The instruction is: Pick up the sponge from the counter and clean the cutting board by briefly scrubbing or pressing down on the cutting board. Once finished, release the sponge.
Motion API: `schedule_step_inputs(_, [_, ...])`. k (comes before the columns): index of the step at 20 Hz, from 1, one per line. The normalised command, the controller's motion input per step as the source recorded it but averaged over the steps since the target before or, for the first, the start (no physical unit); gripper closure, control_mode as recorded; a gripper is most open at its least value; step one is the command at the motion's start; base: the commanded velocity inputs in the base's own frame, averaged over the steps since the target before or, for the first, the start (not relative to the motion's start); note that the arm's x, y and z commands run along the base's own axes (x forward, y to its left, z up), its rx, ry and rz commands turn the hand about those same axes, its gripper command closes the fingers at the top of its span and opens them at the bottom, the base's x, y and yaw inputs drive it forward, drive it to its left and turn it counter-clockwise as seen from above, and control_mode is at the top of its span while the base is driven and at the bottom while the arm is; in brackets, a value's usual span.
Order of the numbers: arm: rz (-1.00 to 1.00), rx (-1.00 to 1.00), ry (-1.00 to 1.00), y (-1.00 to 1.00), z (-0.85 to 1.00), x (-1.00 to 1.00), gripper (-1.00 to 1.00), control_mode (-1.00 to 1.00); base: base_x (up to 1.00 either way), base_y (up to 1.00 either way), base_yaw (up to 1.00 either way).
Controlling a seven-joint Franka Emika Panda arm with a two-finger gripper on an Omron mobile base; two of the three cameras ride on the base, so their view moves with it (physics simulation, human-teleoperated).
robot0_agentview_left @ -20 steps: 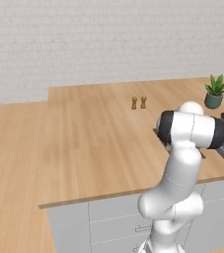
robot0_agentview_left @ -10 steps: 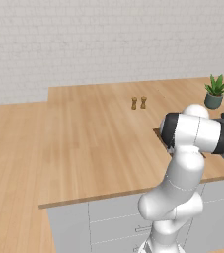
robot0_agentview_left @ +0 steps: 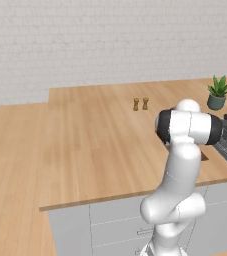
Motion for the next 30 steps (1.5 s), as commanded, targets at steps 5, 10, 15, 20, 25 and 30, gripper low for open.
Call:
schedule_step_inputs(5, [-0.02, 0.0, -0.11, 0.0, 0.0, 0.38, 1.0, -1.0, 0.0, 0.0, 0.0])
schedule_step_inputs(10, [-0.02, 0.0, -0.16, 0.0, -0.05, 0.22, 1.0, -1.0, 0.0, 0.0, 0.0])
schedule_step_inputs(15, [0.0, 0.0, -0.01, -0.01, -0.22, -0.07, 1.0, -1.0, 0.0, 0.0, 0.0])
schedule_step_inputs(20, [0.0, 0.0, 0.02, -0.06, -0.34, -0.31, 1.0, -1.0, 0.0, 0.0, 0.0])
schedule_step_inputs(25, [0.0, 0.0, 0.02, -0.19, -0.28, -0.66, 1.0, -1.0, 0.0, 0.0, 0.0])
schedule_step_inputs(30, [0.0, 0.0, 0.09, -0.27, -0.2, -0.69, 1.0, -1.0, 0.0, 0.0, 0.0])
